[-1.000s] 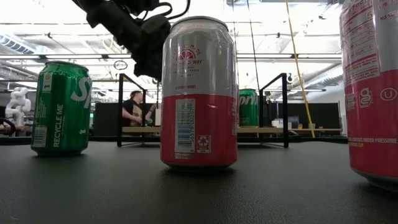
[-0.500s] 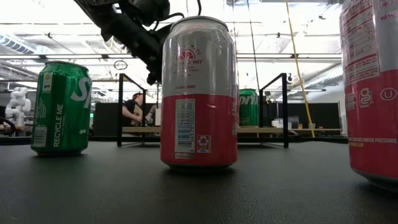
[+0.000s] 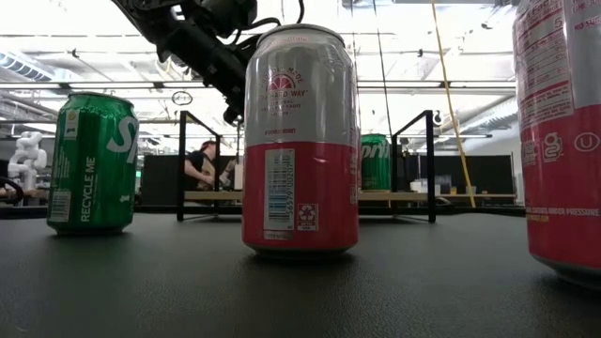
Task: Place canned beverage on shelf
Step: Adjust the white soda can on the shelf
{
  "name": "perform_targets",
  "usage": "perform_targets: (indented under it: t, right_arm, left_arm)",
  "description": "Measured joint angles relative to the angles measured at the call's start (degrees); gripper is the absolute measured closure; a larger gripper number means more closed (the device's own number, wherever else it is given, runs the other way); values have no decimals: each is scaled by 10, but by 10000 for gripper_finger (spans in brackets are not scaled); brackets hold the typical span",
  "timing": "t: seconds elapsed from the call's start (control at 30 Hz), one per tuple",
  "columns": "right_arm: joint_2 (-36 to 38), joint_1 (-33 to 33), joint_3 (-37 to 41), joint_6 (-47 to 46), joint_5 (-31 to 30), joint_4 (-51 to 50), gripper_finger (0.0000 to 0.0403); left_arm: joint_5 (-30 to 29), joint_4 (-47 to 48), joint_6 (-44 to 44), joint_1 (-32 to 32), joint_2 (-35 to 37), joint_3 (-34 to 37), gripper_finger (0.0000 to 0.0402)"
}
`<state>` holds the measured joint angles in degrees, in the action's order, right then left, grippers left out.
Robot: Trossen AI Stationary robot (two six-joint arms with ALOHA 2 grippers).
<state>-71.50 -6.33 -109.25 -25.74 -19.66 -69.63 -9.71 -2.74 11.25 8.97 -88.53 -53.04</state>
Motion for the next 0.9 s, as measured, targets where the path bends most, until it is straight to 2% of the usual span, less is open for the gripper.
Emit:
perform_targets:
  t: [0.4,0.57,0.63,0.77,0.9]
  right_arm:
    - [0,0,0,0,0,0,64]
    - [0,0,0,-6,2,0,64]
    - [0,0,0,-10,2,0,64]
    - [0,0,0,-21,2,0,64]
    - [0,0,0,-19,2,1,64]
  left_arm:
    - [2,-30,0,0,0,0,275]
    - [95,21,5,0,16,-5,275]
    - [108,56,18,-5,27,-8,275]
    - [66,136,19,-4,28,-7,275]
    - [11,130,19,12,17,-8,275]
